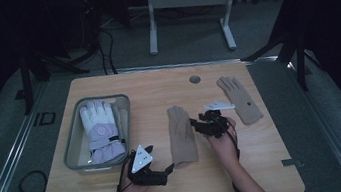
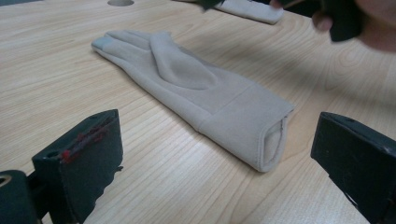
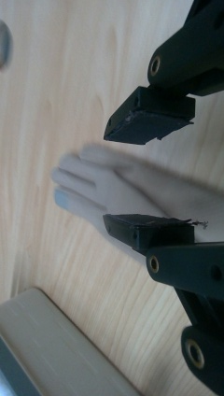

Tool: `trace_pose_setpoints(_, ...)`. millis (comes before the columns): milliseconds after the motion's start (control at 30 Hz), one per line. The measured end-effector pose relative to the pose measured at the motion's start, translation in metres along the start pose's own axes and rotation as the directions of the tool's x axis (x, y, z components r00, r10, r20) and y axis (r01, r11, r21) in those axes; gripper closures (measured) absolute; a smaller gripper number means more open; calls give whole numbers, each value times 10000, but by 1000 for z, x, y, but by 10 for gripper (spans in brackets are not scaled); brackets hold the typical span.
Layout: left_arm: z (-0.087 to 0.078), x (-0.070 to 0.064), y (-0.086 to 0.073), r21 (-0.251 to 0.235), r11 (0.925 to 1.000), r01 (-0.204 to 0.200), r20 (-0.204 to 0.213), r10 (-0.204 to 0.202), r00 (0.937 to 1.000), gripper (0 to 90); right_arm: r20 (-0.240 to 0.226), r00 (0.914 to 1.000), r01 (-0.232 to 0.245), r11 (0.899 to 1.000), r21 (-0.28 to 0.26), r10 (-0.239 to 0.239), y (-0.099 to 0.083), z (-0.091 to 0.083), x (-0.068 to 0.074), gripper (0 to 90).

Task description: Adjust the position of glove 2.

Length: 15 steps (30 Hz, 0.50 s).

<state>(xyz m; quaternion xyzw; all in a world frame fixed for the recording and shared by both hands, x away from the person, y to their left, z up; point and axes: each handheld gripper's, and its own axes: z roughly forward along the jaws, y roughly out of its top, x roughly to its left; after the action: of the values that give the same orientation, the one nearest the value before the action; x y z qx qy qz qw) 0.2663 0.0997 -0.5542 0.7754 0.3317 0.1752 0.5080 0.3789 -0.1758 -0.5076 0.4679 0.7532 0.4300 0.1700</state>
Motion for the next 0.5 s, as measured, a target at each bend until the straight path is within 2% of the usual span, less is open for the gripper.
trace_pose_setpoints(100,0,0,-1,51,10000,-20,40,20,10000,25,56,9996,286,9993,-243,-284,3,-11,-19,516)
trace_pose_setpoints(267,0,0,-1,69,10000,-37,34,37,10000,24,560,9957,746,9970,-199,-734,7,-25,-49,499)
trace_pose_setpoints(333,0,0,-1,61,10000,-22,44,21,10000,24,603,9954,755,9971,-128,-746,7,-28,-61,501)
trace_pose_setpoints(367,0,0,-1,61,10000,-22,44,21,10000,24,603,9954,755,9971,-128,-746,7,-28,-61,501)
trace_pose_setpoints(500,0,0,-1,43,10000,16,75,-16,10000,24,873,9939,675,9977,-30,-670,7,-35,-86,520)
